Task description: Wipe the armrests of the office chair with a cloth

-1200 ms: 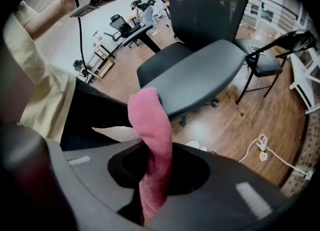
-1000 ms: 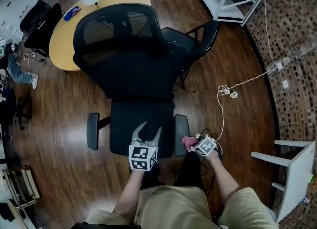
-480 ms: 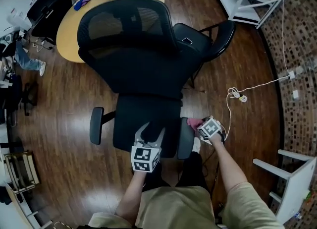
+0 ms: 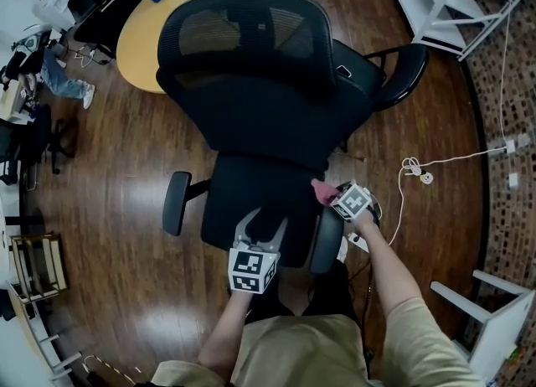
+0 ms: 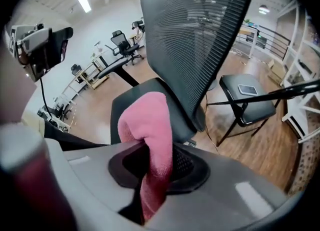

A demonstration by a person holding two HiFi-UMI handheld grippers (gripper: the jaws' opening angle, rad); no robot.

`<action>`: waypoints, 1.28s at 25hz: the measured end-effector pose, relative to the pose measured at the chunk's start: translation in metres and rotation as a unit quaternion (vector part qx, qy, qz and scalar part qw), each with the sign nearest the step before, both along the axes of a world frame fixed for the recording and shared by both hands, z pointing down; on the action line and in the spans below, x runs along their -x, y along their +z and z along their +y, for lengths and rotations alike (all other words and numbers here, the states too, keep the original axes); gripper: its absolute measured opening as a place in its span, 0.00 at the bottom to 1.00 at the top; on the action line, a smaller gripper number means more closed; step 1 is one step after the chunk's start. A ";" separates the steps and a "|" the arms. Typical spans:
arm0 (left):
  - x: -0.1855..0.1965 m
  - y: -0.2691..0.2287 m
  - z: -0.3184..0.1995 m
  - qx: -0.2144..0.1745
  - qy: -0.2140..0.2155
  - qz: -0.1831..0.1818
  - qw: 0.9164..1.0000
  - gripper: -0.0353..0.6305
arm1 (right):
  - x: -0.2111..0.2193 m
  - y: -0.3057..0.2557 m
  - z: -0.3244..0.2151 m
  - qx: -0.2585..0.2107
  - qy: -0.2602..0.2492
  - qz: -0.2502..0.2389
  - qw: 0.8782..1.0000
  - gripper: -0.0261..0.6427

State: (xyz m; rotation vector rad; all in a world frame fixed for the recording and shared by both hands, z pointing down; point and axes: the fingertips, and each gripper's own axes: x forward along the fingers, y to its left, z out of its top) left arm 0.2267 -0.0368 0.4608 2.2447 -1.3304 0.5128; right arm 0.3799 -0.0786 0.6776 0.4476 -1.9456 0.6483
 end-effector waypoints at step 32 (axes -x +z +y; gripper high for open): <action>-0.179 0.061 -0.032 0.014 0.152 -0.001 0.988 0.36 | -0.100 0.037 0.128 0.137 0.411 -0.319 0.843 0.15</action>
